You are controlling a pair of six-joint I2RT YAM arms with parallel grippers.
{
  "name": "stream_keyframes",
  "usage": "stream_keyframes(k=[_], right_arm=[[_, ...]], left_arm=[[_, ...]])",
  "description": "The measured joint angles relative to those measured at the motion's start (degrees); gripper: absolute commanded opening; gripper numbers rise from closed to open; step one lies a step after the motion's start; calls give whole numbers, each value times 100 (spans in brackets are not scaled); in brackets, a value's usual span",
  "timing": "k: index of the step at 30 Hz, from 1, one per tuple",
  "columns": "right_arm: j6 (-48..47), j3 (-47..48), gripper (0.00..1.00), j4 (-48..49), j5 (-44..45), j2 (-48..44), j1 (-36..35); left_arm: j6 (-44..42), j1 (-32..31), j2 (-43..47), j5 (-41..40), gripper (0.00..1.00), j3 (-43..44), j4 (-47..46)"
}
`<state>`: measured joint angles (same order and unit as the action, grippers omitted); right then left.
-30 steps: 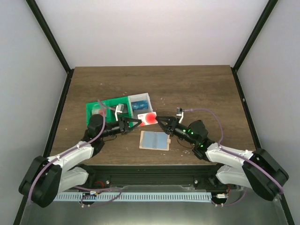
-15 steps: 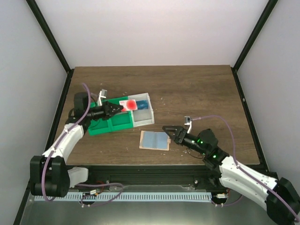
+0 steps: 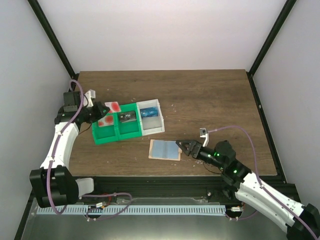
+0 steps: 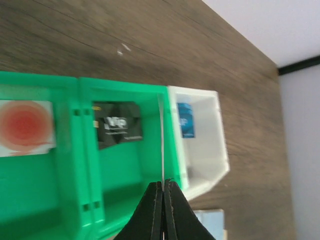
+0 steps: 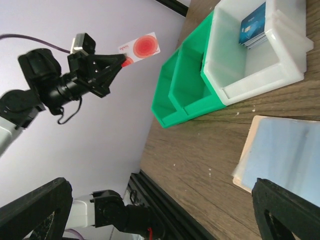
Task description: Take the credit cards out of the card holder
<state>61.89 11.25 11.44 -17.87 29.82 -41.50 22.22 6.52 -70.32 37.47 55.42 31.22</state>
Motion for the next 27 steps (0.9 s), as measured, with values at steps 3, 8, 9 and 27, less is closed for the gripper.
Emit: stream_keyframes(k=[3, 8, 9, 27], right_arm=[[-157, 24, 100, -254, 9, -79, 0], [-382, 125, 100, -562, 4, -120, 0], [-439, 192, 100, -649, 4, -118, 0], [-1198, 833, 100, -1246, -142, -151, 0]], left_arm=[[-162, 63, 0, -538, 0, 205, 310], [-629, 210, 22, -920, 0, 267, 575], [-774, 210, 44, -1014, 0, 267, 599], [-1458, 330, -833, -1733, 0, 562, 807]])
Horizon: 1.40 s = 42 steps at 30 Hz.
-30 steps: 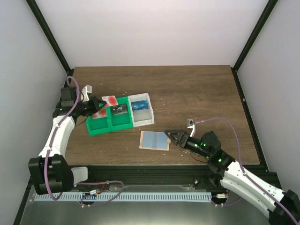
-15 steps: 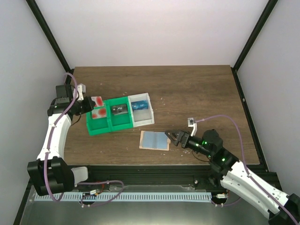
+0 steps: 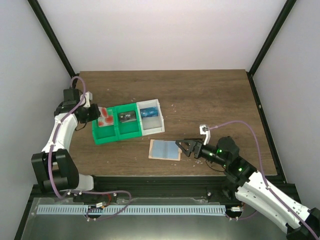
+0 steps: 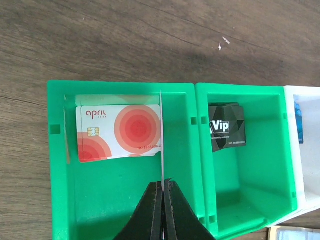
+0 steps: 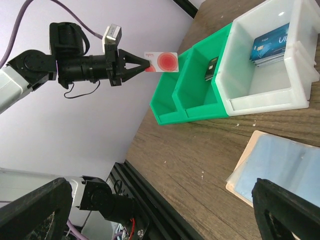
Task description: Take the credit cards out of the card holder
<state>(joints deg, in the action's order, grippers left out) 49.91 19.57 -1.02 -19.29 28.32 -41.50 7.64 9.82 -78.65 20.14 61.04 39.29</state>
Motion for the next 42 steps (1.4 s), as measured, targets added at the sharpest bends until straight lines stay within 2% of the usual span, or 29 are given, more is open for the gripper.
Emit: stream_keyframes(k=[17, 29, 32, 38, 42], right_arm=[[-125, 33, 100, -26, 24, 323, 0], [-70, 33, 100, 24, 66, 476, 0], [-55, 33, 100, 0, 72, 573, 0], [-57, 33, 100, -24, 101, 525, 0], [-57, 33, 100, -22, 133, 516, 0]], left_arm=[[111, 0, -748, 476, 0, -118, -157], [227, 0, -1040, 492, 0, -114, -393], [280, 0, -1119, 479, 4, -114, -457], [352, -31, -1147, 398, 6, -114, -557], [385, -120, -1167, 208, 14, -114, -645]])
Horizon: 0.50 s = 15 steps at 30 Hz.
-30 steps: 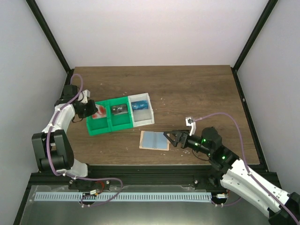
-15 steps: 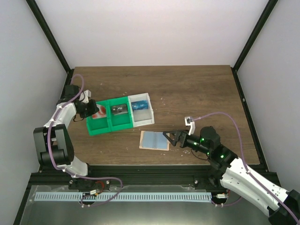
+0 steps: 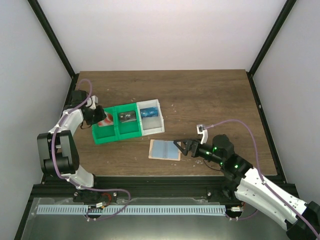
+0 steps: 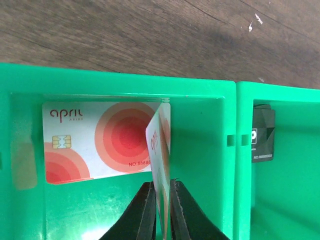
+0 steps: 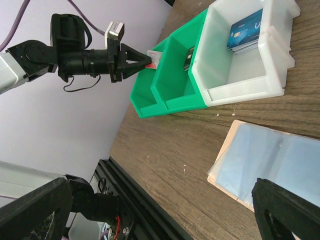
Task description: Take the credit cards out of the card holder
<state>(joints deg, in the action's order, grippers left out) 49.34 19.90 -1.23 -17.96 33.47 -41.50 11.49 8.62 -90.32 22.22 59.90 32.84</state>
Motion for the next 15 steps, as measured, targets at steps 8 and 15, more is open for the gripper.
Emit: stream_keyframes(k=[8, 15], right_arm=[[2, 0, 100, -33, 109, -87, 0], [2, 0, 100, -50, 236, -236, 0]], left_arm=[[31, -31, -7, -380, 18, 22, -76], [57, -31, -7, -568, 20, 52, -203]])
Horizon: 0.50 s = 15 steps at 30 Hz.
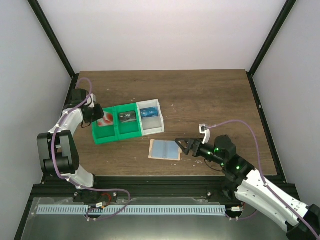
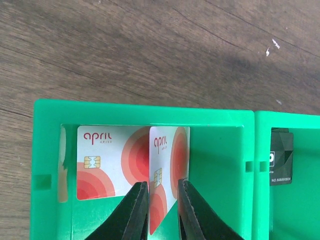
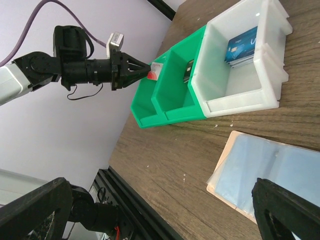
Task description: Take the credit cards out of the card holder
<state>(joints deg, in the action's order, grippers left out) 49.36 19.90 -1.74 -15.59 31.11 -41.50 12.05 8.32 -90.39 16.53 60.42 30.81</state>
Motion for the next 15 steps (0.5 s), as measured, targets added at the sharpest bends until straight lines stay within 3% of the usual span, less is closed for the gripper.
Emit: stream_keyframes(k=[15], right_arm=[[20, 0, 100, -208, 369, -70, 0]], left_arm=[[470, -72, 529, -317, 35, -35, -494]])
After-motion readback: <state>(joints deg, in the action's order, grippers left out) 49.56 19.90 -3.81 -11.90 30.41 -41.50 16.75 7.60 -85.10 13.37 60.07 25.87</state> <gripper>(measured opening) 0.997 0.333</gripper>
